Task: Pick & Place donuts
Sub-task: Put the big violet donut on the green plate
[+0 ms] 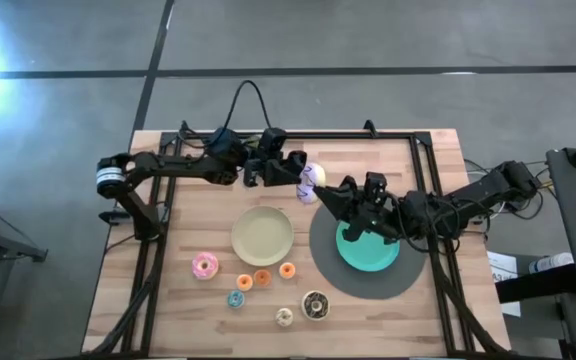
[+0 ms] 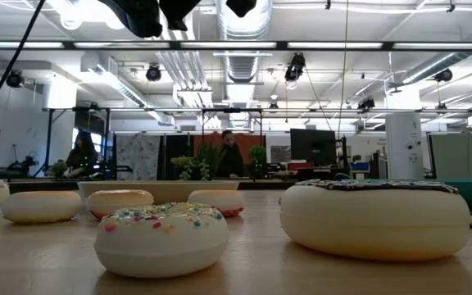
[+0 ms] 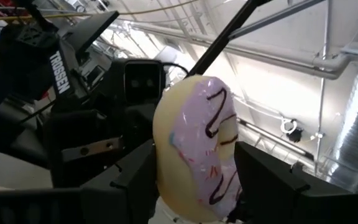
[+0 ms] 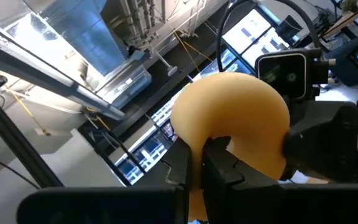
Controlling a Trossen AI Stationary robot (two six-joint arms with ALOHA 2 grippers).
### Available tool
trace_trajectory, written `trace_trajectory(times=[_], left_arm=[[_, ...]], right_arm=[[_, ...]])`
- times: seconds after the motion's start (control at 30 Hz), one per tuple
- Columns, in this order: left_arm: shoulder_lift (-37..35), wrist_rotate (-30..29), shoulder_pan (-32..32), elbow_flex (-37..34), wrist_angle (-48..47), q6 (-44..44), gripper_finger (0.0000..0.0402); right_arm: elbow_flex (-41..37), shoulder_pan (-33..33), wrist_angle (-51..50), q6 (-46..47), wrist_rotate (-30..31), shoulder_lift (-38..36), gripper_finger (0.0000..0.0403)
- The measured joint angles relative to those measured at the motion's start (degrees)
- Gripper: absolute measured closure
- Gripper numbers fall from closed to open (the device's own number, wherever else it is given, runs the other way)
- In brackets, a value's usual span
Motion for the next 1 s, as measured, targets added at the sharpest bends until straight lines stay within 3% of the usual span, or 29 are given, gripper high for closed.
trace_trajectory(times=[0.33, 0.7, 0.83, 1.0], left_arm=[[0.0, 0.0, 0.0, 0.0, -0.4, 2.0, 0.0228], [0.0, 1.0, 0.0, -0.1, -1.5, 4.3, 0.0368], [0.0, 1.3, 0.0, -0.1, -5.8, 8.3, 0.0394], [-0.8, 1.3, 0.0, -0.1, -19.9, 17.3, 0.0395]], right_arm=[[0.0, -0.1, 0.0, 0.0, 0.1, 0.0, 0.039], [-0.1, -0.1, -1.9, 1.3, 1.4, 0.0, 0.0386], [-0.1, 0.0, -10.8, 5.0, 2.6, -1.7, 0.0355], [-0.1, 1.3, -31.1, 15.2, 4.4, -5.6, 0.0297]])
